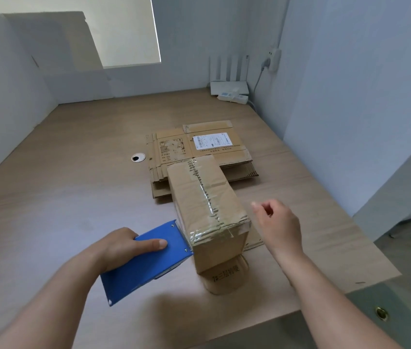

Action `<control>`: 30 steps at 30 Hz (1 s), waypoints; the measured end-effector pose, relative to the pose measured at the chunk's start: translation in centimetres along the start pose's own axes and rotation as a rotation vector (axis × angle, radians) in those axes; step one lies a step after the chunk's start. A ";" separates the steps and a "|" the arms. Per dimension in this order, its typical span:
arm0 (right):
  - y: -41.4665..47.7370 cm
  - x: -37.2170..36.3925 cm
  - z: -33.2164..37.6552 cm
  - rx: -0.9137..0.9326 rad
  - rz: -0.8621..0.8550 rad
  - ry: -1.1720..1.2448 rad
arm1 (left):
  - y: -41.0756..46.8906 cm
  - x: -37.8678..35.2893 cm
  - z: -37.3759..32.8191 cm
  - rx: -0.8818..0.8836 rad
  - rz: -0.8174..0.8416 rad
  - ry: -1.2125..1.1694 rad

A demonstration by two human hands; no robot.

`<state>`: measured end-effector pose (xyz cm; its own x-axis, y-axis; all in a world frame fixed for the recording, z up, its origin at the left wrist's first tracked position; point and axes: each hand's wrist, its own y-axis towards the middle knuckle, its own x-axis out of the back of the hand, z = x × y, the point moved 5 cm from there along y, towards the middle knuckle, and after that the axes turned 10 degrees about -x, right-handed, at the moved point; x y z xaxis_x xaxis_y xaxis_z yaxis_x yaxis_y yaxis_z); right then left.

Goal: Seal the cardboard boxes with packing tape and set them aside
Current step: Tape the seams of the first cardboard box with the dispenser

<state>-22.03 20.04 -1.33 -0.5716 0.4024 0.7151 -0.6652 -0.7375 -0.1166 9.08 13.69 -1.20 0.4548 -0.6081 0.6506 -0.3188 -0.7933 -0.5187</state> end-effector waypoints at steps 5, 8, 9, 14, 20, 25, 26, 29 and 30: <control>-0.3 -1.3 1.0 0.059 0.008 0.061 | -0.3 -2.1 -0.9 -0.008 0.012 -0.058; 0.5 -1.8 -0.4 -0.026 0.078 0.209 | -1.2 -1.6 -0.3 0.019 0.019 -0.093; 0.5 -1.9 -0.5 -0.016 0.077 0.213 | -1.5 -1.2 -0.1 0.031 0.018 -0.095; 0.6 -2.1 -0.3 0.019 0.063 0.211 | -2.1 0.1 0.0 0.137 0.004 -0.023; 0.6 -1.9 -0.1 0.046 0.023 0.117 | -0.6 -0.8 -3.7 0.172 -0.122 0.421; 0.7 -1.6 0.1 0.033 0.049 0.100 | -0.9 -1.9 -2.1 0.182 -0.272 0.772; 0.7 -1.7 0.3 0.027 0.059 0.099 | -0.9 -1.8 -1.4 0.185 -0.303 0.731; -0.3 -2.6 1.3 0.046 0.096 0.084 | -0.4 -1.8 0.8 0.178 -0.376 0.661; -0.7 -3.0 1.7 0.059 0.105 0.075 | -0.2 -2.1 1.6 0.183 -0.380 0.665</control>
<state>-19.04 18.45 -2.27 -0.6726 0.3590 0.6471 -0.5715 -0.8075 -0.1460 9.48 15.14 -3.33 -0.1066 -0.2309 0.9671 -0.0733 -0.9682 -0.2392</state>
